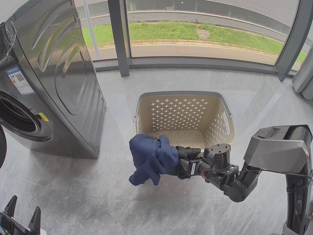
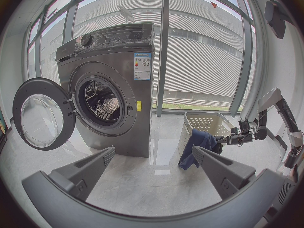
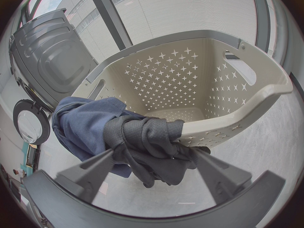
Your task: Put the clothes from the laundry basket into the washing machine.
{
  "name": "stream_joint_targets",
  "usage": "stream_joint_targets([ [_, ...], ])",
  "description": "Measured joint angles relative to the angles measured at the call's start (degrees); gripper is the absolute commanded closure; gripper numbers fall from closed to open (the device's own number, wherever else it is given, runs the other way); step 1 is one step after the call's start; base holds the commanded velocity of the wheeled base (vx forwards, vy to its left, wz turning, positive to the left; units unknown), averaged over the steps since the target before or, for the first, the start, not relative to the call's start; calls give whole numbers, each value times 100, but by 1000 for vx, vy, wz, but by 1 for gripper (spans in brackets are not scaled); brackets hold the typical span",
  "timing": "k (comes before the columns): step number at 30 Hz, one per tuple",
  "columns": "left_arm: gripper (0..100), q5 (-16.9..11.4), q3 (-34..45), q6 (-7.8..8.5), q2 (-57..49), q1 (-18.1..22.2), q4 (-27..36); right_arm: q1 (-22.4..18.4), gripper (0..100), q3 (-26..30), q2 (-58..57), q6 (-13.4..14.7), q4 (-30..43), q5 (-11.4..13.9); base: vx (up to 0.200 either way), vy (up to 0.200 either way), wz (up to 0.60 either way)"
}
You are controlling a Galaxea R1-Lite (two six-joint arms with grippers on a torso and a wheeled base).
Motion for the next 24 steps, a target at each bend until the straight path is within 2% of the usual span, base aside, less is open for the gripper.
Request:
stream_joint_targets([
  [14,0,-2,0,-2,0,-5,0,93,100,177,-112,44,-35,-6,0,0,0],
  [24,0,0,0,0,0,0,0,187,100,802,-1286,46,-54,-22,0,0,0],
])
